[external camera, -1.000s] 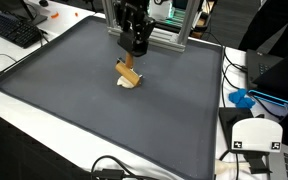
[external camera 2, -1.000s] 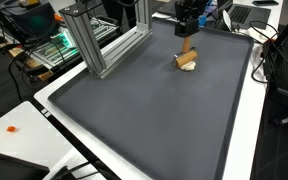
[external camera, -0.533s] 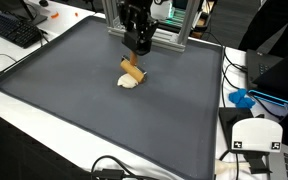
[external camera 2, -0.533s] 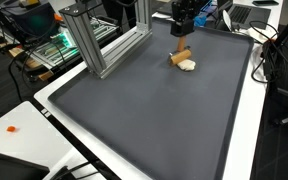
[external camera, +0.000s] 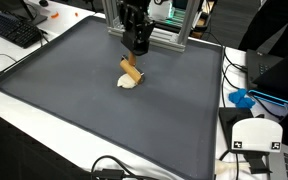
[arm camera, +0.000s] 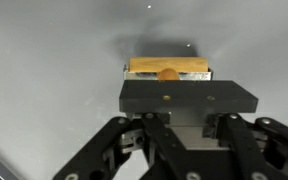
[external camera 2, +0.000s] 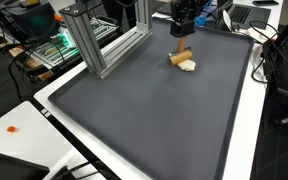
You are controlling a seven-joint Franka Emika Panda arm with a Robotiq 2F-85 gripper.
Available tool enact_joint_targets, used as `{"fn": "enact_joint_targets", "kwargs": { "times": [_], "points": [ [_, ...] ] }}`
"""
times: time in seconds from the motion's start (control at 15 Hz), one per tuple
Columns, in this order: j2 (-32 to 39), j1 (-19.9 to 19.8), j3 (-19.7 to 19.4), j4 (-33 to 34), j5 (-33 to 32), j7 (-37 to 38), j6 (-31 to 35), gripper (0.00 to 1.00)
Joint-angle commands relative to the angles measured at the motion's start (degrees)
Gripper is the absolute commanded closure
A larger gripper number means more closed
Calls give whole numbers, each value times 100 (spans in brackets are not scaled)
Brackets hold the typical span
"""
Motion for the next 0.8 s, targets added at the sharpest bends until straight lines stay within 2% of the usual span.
{"fn": "enact_joint_targets", "kwargs": {
  "times": [0.0, 0.73],
  "points": [
    [51, 17, -124, 34, -30, 651, 99, 78],
    [192, -11, -313, 131, -145, 2402, 371, 78]
  ]
}}
